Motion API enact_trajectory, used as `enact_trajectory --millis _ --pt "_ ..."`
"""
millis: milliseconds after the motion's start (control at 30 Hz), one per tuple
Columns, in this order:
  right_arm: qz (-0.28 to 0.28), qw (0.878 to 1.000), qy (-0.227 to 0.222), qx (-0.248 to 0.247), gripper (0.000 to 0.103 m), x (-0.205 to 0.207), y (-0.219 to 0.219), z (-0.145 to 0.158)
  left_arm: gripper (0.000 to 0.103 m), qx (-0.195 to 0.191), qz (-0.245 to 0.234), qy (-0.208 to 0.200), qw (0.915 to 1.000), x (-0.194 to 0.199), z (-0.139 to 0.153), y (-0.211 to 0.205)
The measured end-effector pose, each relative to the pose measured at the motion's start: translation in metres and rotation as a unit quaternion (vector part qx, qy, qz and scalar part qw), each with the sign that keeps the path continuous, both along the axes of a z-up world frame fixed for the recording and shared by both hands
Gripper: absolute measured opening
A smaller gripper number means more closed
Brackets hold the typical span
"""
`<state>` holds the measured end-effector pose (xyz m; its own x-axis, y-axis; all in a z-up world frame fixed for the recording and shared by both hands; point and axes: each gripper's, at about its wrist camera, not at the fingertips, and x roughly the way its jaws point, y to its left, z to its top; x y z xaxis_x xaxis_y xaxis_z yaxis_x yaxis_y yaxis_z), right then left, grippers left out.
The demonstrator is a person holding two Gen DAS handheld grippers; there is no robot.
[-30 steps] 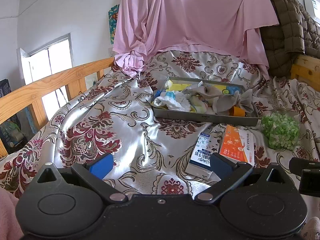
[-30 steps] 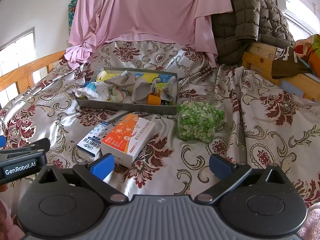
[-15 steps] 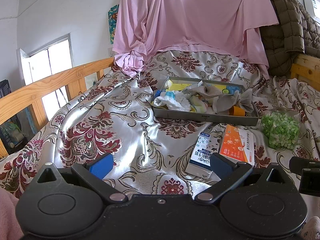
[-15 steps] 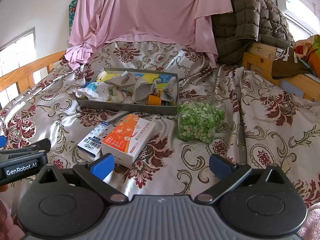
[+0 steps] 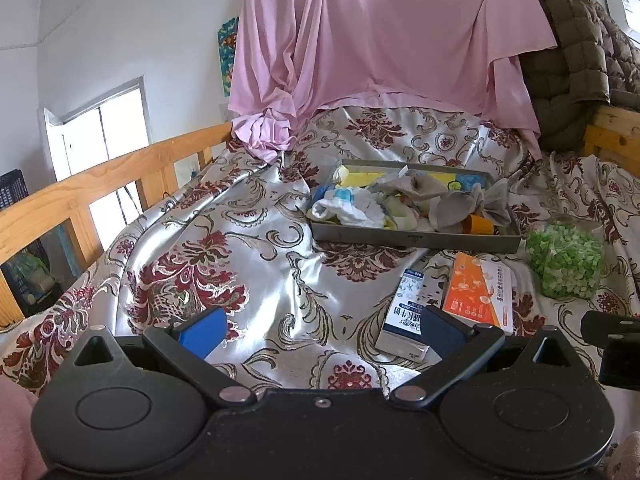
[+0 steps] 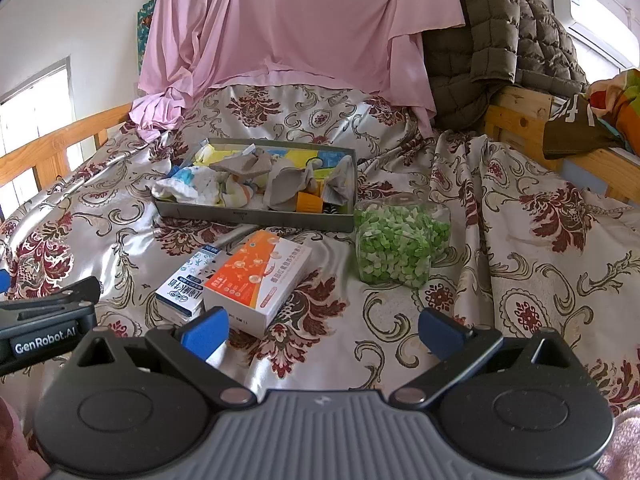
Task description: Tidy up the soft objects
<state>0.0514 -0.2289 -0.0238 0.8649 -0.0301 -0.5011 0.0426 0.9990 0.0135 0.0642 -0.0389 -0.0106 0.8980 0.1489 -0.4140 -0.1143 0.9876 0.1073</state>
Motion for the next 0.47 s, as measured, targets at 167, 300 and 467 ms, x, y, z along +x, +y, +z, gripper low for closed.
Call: enact_trajectory --millis 167,300,467 --pt "0.001 1.0 -0.002 0.0 0.103 -0.0007 -0.0002 0.0012 0.102 0.003 -0.001 -0.004 1.0 -0.0017 0.001 -0.0004" --pt "0.001 1.0 -0.002 0.0 0.103 -0.0007 -0.0002 0.0011 0.102 0.004 -0.005 -0.005 1.0 -0.0015 0.0022 -0.001" --pt "0.001 1.0 -0.001 0.0 0.103 -0.0008 0.0 0.0011 0.102 0.003 -0.007 -0.009 0.9999 -0.0033 0.0031 -0.0002"
